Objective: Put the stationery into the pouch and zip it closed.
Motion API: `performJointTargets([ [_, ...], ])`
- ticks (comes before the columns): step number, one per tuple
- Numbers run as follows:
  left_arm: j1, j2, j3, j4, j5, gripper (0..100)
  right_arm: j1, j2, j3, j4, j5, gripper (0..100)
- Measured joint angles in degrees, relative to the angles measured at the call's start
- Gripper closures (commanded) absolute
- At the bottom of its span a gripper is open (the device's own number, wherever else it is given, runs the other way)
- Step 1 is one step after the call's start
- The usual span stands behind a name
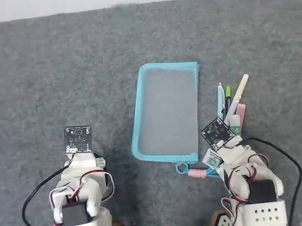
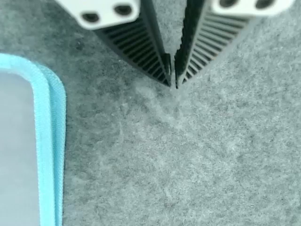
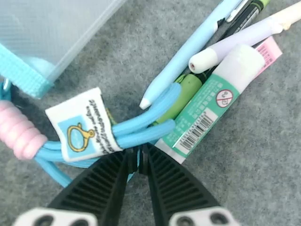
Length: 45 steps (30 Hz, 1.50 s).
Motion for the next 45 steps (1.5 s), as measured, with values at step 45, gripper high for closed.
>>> performJointTargets([
  [45,2.8,0.0,0.0,0.0,0.0,98,7.2,70.0,-54.8,-4.0,-14.4,80.2],
])
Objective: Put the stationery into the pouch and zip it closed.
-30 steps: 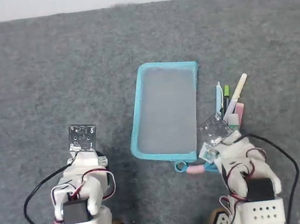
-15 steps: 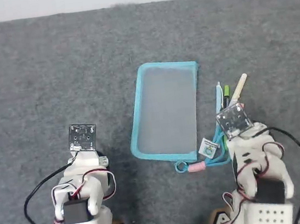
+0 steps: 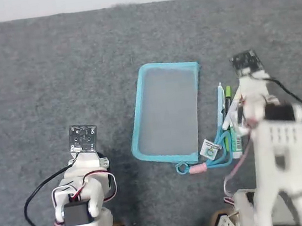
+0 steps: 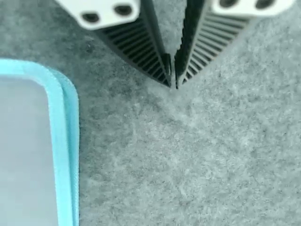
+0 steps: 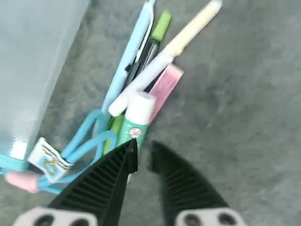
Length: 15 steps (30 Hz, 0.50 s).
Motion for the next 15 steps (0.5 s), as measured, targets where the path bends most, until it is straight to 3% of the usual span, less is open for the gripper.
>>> performJointTargets([
  [7,0.0,0.0,0.0,0.0,0.0,98,-6.8,12.5,-3.8,0.0,-3.8,79.8],
  [15,0.0,0.0,0.0,0.0,0.0,98,-4.3,19.8,-9.6,-6.2,-5.4,79.8],
])
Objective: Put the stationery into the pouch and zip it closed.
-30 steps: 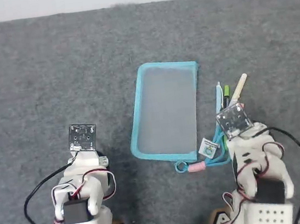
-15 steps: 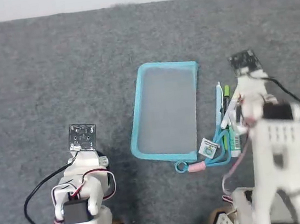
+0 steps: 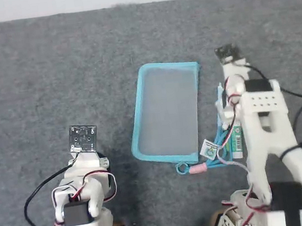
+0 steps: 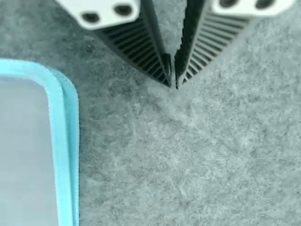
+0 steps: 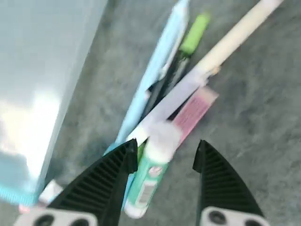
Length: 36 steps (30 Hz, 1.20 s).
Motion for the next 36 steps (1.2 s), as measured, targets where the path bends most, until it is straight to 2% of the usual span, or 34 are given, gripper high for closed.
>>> performJointTargets([
  [7,0.1,0.0,0.0,0.0,0.0,98,0.0,15.4,-18.2,1.3,-9.5,79.7],
  [15,0.1,0.0,0.0,0.0,0.0,98,2.1,33.7,-34.9,7.9,-14.0,79.7],
  [22,0.1,0.0,0.0,0.0,0.0,98,2.0,38.2,-37.2,8.7,-14.2,80.1],
  [27,0.0,0.0,0.0,0.0,0.0,98,2.4,38.2,-37.2,9.8,-14.2,87.7],
  [36,0.1,0.0,0.0,0.0,0.0,98,3.0,41.8,-38.8,10.2,-14.2,85.1],
])
